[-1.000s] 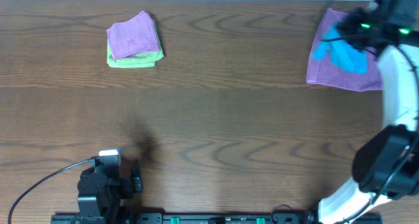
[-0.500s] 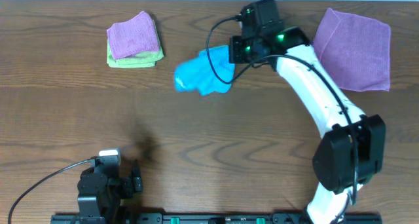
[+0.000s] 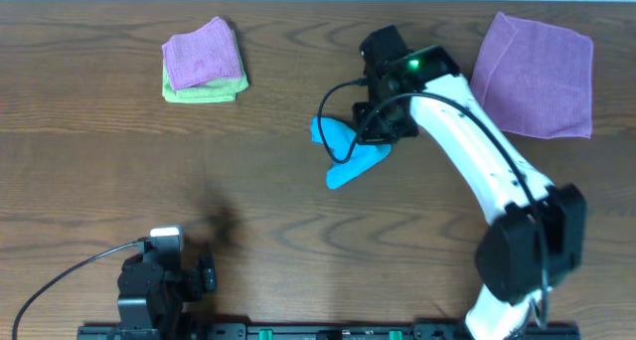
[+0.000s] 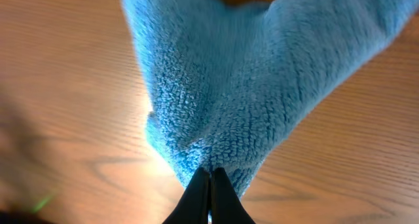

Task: Fold the cloth
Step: 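Drag the blue cloth left to the table center with right gripper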

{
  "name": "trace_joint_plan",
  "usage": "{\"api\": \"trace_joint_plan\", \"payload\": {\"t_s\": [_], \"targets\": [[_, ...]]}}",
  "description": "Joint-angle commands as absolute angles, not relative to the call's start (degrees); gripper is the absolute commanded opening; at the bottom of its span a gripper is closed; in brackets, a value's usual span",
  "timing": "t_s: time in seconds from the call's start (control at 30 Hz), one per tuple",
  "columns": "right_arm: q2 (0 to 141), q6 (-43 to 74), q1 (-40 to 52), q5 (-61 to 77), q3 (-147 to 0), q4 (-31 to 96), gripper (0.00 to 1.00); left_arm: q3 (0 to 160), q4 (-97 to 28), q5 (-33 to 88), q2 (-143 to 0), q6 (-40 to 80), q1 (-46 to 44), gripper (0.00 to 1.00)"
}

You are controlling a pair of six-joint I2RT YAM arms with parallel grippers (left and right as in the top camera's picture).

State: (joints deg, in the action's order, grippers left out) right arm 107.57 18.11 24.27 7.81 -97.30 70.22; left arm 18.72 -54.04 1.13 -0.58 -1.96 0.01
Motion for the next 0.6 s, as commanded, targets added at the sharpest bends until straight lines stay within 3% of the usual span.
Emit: {"api": "trace_joint_plan", "payload": {"t_s": [0.0, 0.33, 0.57], "targets": [[99.09, 17.08, 25.19, 8.58, -97.78, 71.75, 0.01, 16.67, -55.20, 1.50, -0.23, -2.39, 0.36, 0.95], [92.62, 17.54, 27.35, 7.35, -97.65, 78.30, 0.01, 16.67, -55.20, 1.50, -0.23, -2.39, 0.36, 0.95], [101.75, 17.52, 24.97, -5.91, -93.34, 62.13, 0.01, 16.64, -55.20, 1.50, -0.23, -2.39, 0.36, 0.95]]}}
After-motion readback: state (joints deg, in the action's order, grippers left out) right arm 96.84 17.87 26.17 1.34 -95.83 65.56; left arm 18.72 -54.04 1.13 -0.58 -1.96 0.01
